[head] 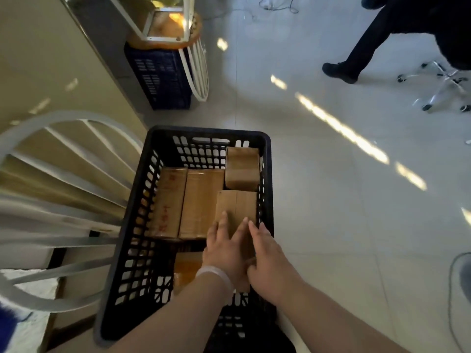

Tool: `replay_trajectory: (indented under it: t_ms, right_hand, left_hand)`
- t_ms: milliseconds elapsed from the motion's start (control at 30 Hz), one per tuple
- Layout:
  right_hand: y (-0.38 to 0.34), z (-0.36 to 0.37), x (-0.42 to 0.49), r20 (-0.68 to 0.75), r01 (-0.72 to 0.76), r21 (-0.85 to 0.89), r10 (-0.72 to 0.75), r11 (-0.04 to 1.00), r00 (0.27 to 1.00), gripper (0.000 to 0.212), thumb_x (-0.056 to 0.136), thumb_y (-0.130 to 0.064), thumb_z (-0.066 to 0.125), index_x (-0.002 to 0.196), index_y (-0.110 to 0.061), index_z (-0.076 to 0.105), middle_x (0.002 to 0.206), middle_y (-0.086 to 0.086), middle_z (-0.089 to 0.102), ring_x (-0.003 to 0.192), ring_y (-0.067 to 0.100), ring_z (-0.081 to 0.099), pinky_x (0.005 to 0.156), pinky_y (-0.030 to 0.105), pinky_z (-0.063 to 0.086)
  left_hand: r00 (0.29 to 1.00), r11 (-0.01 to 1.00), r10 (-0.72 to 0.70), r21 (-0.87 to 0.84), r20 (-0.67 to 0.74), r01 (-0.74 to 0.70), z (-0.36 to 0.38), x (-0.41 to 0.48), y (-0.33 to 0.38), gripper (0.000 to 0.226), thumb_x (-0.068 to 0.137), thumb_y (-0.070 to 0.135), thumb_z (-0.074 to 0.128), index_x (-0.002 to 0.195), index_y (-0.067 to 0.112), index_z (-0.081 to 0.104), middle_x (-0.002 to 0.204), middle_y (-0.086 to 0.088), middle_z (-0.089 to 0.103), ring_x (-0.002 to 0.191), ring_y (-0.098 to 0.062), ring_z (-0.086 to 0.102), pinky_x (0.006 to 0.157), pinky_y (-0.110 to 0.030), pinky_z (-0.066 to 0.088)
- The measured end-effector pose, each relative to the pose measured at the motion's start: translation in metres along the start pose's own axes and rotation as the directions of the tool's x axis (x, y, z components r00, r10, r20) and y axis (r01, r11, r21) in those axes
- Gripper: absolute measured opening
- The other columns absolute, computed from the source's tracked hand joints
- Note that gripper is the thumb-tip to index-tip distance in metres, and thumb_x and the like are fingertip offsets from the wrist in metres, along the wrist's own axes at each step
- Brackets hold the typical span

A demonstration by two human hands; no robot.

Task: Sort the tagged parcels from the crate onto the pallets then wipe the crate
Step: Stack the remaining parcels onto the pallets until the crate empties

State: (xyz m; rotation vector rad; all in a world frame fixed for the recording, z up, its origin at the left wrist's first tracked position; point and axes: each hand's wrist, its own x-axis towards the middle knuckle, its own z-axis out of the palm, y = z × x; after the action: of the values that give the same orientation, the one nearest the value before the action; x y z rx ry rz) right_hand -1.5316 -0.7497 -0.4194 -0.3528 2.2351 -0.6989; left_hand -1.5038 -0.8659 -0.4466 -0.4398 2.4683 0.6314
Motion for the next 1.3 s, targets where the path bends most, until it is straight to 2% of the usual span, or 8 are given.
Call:
replay_trajectory:
  t_ms: [233, 500, 667, 733, 833, 967, 1100, 1300]
  right_hand:
    - [-0.002, 0.005, 0.007, -0.055, -0.027, 0.017, 0.027, 1.000, 0.998, 0.076, 0.096, -0.015, 0.049, 0.157, -0.031, 0.005, 0.164, -0.008, 0.003, 0.150, 0.011, 0.007, 0.121, 0.033, 0.014]
    - [-0.009, -0.005, 0.018, -0.070, 0.019, 0.040, -0.016, 0.999, 0.997, 0.064, 0.101, -0.040, 0.042, 0.155, -0.034, 0.008, 0.162, -0.012, 0.011, 0.148, 0.009, 0.014, 0.120, 0.040, 0.024]
    - [-0.031, -0.013, 0.010, 0.033, 0.117, -0.042, -0.116, 0.992, 0.993, 0.058, 0.100, -0.053, 0.034, 0.153, -0.046, 0.009, 0.160, -0.021, -0.001, 0.148, 0.009, 0.001, 0.121, 0.042, 0.020]
    - [-0.043, -0.016, 0.003, 0.024, 0.187, -0.083, -0.185, 0.979, 0.982, 0.055, 0.099, -0.056, 0.032, 0.151, -0.050, 0.012, 0.159, -0.024, -0.004, 0.148, 0.007, -0.006, 0.122, 0.044, 0.017]
    - [-0.062, -0.022, -0.008, 0.033, 0.269, -0.178, -0.268, 0.946, 0.963, 0.055, 0.098, -0.058, 0.031, 0.148, -0.056, 0.006, 0.158, -0.026, -0.010, 0.146, 0.004, -0.017, 0.122, 0.047, 0.009]
    - [-0.087, -0.025, -0.023, 0.024, 0.342, -0.228, -0.346, 0.912, 0.938, 0.058, 0.098, -0.058, 0.033, 0.147, -0.057, 0.001, 0.157, -0.027, -0.016, 0.145, 0.005, -0.023, 0.119, 0.044, 0.012]
    - [-0.106, -0.030, -0.040, -0.049, 0.379, -0.186, -0.394, 0.906, 0.918, 0.051, 0.099, -0.054, 0.035, 0.145, -0.058, 0.014, 0.158, -0.026, -0.008, 0.147, 0.007, -0.015, 0.118, 0.043, 0.018]
    - [-0.133, -0.042, -0.049, -0.197, 0.396, -0.008, -0.390, 0.918, 0.900, 0.057, 0.097, -0.055, 0.040, 0.143, -0.064, 0.008, 0.160, -0.015, -0.003, 0.149, 0.020, 0.000, 0.117, 0.051, 0.026]
  left_hand:
    - [0.992, 0.990, -0.119, -0.083, -0.035, 0.116, 0.011, 0.008, -0.003, 0.094, 0.092, 0.035, 0.059, 0.146, 0.057, -0.015, 0.157, 0.003, -0.030, 0.148, -0.036, -0.001, 0.116, -0.053, 0.030]
    - [0.977, 0.797, -0.178, -0.600, -0.119, 0.072, -0.010, -0.007, -0.041, 0.090, 0.080, 0.041, 0.071, 0.143, 0.066, 0.012, 0.155, 0.029, -0.004, 0.147, -0.019, 0.015, 0.115, -0.048, 0.035]
    - [0.958, 0.611, -0.225, -0.792, -0.176, -0.002, -0.039, -0.022, -0.056, 0.085, 0.085, 0.026, 0.069, 0.150, 0.052, 0.021, 0.157, 0.012, 0.012, 0.125, -0.006, 0.028, 0.077, -0.012, 0.040]
    - [0.951, 0.528, -0.259, -0.849, -0.166, -0.004, -0.052, -0.028, -0.064, 0.087, 0.076, 0.037, 0.072, 0.144, 0.061, 0.024, 0.155, 0.007, 0.021, 0.128, -0.011, 0.034, 0.080, -0.017, 0.046]
    - [0.952, 0.365, -0.284, -0.931, -0.110, 0.001, -0.069, -0.040, -0.068, 0.084, 0.058, 0.054, 0.072, 0.124, 0.079, 0.027, 0.146, 0.004, 0.037, 0.124, -0.025, 0.049, 0.095, -0.047, 0.053]
    - [0.949, 0.298, -0.281, -0.953, -0.146, -0.058, -0.088, -0.056, -0.066, 0.096, 0.047, 0.077, 0.081, 0.126, 0.077, 0.028, 0.144, 0.004, 0.044, 0.123, -0.025, 0.052, 0.099, -0.052, 0.049]
    - [0.934, 0.366, -0.296, -0.927, -0.199, -0.081, -0.108, -0.076, -0.067, 0.103, 0.047, 0.071, 0.080, 0.135, 0.070, 0.025, 0.142, 0.005, 0.042, 0.122, -0.024, 0.050, 0.099, -0.051, 0.048]
    - [0.937, 0.225, -0.253, -0.957, -0.240, -0.185, -0.124, -0.122, -0.067, 0.071, 0.065, 0.045, 0.080, 0.109, 0.082, 0.039, 0.130, 0.004, 0.060, 0.114, -0.025, 0.061, 0.098, -0.049, 0.051]
